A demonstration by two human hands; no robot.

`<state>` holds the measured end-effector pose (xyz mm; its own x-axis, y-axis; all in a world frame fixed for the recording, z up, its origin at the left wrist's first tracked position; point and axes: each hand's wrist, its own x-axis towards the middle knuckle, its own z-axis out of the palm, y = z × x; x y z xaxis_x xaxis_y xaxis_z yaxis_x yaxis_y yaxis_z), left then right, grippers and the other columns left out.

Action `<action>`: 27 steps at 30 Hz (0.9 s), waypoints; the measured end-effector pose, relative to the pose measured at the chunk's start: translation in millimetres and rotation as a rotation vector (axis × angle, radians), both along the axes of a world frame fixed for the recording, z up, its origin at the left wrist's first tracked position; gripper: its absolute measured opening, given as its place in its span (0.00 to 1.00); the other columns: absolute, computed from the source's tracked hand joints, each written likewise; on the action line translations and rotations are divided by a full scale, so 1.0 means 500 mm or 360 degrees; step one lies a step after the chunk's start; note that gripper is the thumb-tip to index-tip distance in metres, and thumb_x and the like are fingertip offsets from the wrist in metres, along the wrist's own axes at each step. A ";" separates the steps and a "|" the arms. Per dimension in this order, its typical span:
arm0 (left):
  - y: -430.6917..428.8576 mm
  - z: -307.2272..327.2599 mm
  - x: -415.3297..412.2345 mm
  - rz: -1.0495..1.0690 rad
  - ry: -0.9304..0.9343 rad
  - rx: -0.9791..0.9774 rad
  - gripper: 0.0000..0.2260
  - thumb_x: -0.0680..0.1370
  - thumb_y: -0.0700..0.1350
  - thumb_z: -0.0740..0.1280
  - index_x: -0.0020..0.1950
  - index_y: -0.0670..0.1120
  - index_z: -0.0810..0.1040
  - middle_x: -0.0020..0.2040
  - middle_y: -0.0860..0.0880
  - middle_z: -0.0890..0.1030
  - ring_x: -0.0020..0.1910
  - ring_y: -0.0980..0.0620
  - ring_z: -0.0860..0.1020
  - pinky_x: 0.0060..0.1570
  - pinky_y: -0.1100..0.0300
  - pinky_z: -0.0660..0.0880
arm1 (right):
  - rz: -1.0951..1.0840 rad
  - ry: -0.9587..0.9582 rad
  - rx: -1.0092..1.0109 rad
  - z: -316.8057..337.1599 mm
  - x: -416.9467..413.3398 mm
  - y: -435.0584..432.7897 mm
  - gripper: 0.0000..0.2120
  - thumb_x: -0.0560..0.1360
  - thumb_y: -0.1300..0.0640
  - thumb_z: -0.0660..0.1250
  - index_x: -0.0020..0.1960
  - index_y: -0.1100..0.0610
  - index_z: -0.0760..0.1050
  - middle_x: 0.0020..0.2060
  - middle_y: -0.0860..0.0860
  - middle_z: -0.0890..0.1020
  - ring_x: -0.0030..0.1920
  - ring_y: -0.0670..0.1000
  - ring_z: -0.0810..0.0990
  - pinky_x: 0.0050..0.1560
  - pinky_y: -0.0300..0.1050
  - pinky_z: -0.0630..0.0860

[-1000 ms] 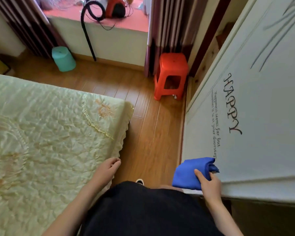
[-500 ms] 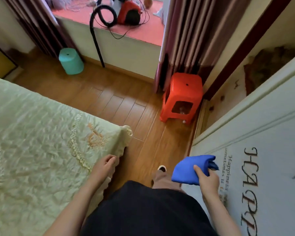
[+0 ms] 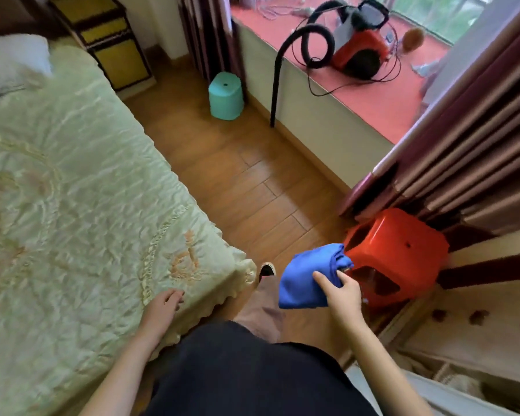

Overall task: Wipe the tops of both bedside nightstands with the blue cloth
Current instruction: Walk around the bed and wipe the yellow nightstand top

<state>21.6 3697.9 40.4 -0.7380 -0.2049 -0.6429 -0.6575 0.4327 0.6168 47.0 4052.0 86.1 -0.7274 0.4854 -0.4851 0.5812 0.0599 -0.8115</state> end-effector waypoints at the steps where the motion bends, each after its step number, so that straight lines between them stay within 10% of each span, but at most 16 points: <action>1: 0.018 -0.004 -0.035 0.0019 -0.0003 0.0012 0.11 0.82 0.46 0.60 0.54 0.45 0.80 0.47 0.46 0.82 0.49 0.45 0.79 0.52 0.50 0.73 | 0.0009 -0.0007 0.0013 -0.003 -0.046 0.015 0.05 0.71 0.59 0.73 0.40 0.62 0.80 0.36 0.54 0.85 0.37 0.45 0.79 0.41 0.44 0.75; 7: 0.137 0.026 -0.313 -0.0054 0.0102 0.0097 0.10 0.80 0.50 0.60 0.42 0.51 0.79 0.46 0.48 0.82 0.49 0.46 0.79 0.54 0.49 0.74 | -0.0040 -0.0008 0.0116 0.015 -0.297 0.122 0.04 0.73 0.61 0.71 0.42 0.62 0.80 0.34 0.50 0.82 0.34 0.45 0.78 0.28 0.27 0.70; 16: 0.263 0.089 -0.686 -0.0161 0.0235 0.0169 0.10 0.81 0.47 0.60 0.48 0.49 0.81 0.46 0.47 0.82 0.47 0.47 0.80 0.47 0.57 0.74 | -0.0008 0.0000 0.0208 0.041 -0.682 0.253 0.05 0.73 0.60 0.72 0.44 0.61 0.79 0.38 0.54 0.82 0.44 0.52 0.78 0.44 0.45 0.71; 27: 0.247 0.043 -0.993 0.0771 0.0150 0.0123 0.08 0.80 0.49 0.62 0.47 0.53 0.80 0.49 0.50 0.83 0.50 0.49 0.80 0.52 0.55 0.75 | 0.0616 -0.0069 0.0150 0.007 -1.316 0.205 0.05 0.73 0.57 0.71 0.39 0.56 0.78 0.36 0.51 0.81 0.41 0.52 0.79 0.42 0.45 0.71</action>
<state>-474.9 3821.2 61.7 -0.6256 -0.4929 -0.6047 -0.7113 0.0422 0.7016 -611.0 4154.6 89.6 -0.8451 0.2232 -0.4857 0.5345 0.3541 -0.7674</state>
